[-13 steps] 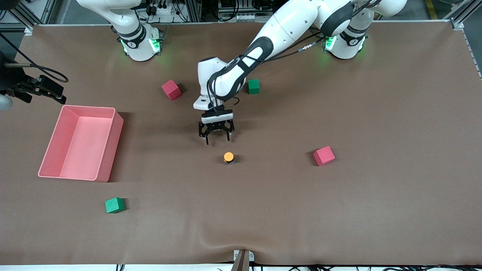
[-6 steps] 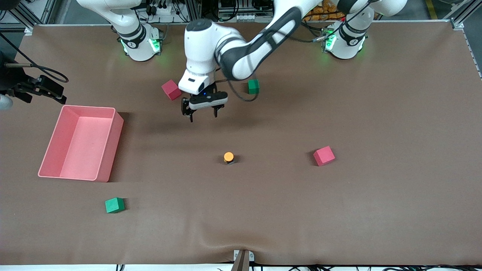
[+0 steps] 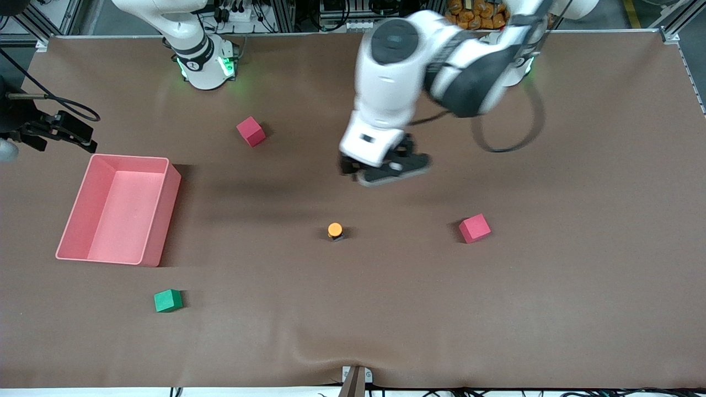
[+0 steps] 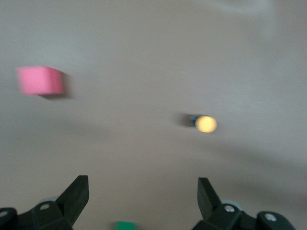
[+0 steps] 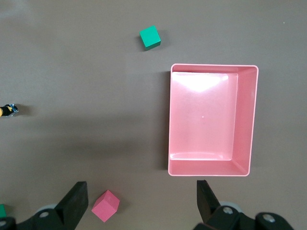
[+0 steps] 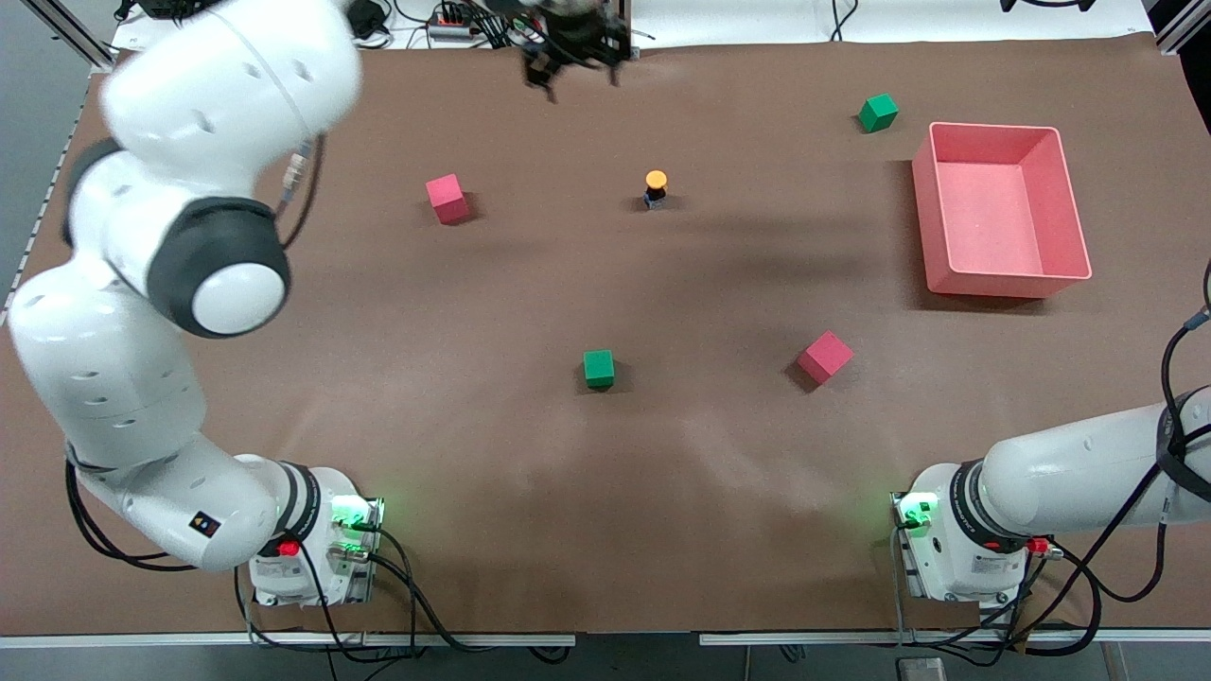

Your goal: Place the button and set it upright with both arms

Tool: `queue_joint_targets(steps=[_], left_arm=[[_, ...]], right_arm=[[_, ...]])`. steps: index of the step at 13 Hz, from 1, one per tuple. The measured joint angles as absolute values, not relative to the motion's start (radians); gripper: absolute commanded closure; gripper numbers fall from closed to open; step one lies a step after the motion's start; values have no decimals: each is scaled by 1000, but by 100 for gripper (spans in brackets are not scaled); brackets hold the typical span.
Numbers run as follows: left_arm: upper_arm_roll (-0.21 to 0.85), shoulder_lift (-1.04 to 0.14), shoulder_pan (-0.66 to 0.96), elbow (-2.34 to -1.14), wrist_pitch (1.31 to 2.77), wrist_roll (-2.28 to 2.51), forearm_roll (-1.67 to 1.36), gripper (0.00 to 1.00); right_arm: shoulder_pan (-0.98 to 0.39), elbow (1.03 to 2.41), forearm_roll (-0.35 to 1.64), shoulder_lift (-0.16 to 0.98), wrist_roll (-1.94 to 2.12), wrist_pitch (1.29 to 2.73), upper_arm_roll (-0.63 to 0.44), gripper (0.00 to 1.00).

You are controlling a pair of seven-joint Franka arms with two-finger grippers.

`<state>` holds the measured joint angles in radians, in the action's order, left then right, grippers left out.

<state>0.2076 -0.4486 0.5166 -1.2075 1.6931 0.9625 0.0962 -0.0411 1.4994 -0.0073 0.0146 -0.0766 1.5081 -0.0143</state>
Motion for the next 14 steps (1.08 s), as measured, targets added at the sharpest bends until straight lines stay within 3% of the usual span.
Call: queue_joint_targets(steps=[4, 6, 9, 14], left_arm=[[208, -322, 378, -1214, 1440, 738, 91, 0], [207, -263, 291, -1245, 1404, 630, 91, 0], [207, -179, 157, -1350, 1422, 429, 90, 0], [208, 12, -11, -1623, 1567, 217, 53, 0]], right_arm=[[-41, 1499, -7, 15, -77, 1508, -16, 0], [-41, 1499, -7, 15, -77, 1508, -16, 0], [-41, 1499, -7, 15, -77, 1508, -16, 0], [-41, 1499, -7, 15, -77, 1508, -17, 0]])
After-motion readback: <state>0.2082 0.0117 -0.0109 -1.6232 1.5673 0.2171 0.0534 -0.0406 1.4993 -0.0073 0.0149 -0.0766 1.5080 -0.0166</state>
